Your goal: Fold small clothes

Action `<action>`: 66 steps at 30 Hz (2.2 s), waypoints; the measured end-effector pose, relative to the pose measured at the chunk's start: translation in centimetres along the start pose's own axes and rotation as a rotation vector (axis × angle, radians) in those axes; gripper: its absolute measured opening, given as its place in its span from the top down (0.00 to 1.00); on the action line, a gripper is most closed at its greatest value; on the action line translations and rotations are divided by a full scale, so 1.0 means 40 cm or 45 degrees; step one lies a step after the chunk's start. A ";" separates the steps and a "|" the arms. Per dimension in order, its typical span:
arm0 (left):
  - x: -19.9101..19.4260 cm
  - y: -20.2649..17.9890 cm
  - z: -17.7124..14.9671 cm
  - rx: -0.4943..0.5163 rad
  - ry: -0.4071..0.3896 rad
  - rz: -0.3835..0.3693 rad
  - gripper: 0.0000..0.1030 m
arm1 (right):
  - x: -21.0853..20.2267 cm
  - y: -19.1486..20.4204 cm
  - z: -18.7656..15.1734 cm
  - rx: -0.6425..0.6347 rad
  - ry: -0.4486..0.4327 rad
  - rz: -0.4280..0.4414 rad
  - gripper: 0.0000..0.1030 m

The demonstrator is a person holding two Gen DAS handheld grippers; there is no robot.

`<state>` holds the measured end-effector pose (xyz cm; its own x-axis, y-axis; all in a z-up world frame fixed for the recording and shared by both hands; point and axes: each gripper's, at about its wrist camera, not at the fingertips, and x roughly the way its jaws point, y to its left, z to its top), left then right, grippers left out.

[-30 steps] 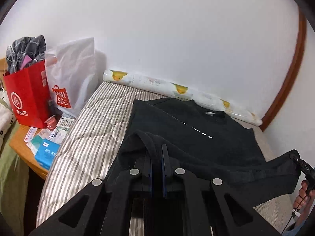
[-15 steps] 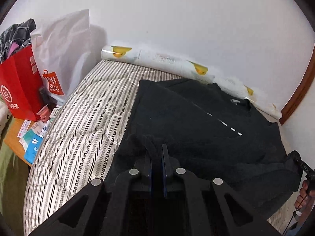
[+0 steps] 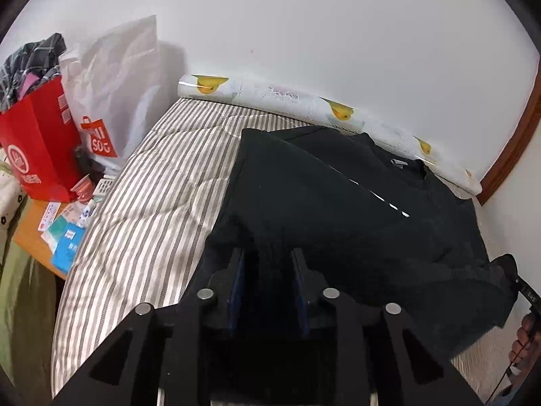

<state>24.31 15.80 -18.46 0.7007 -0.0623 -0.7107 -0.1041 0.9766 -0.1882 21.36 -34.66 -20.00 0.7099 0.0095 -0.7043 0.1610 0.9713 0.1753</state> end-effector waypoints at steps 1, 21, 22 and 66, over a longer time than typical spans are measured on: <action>-0.009 0.004 -0.009 -0.005 0.004 -0.008 0.66 | -0.024 -0.011 -0.017 0.029 0.001 0.003 0.44; -0.083 0.107 -0.265 -0.225 0.097 -0.162 0.55 | -0.120 -0.006 -0.235 0.077 0.094 0.072 0.48; -0.082 0.110 -0.265 -0.241 0.085 -0.171 0.54 | -0.119 -0.007 -0.233 0.085 0.089 0.071 0.48; -0.130 0.096 -0.277 -0.211 0.053 -0.126 0.90 | -0.136 -0.081 -0.192 0.275 0.046 0.067 0.89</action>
<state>12.44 17.58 -23.02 0.6841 -0.1679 -0.7098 -0.1534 0.9183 -0.3650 11.71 -36.03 -22.01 0.6966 0.0714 -0.7139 0.2703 0.8956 0.3533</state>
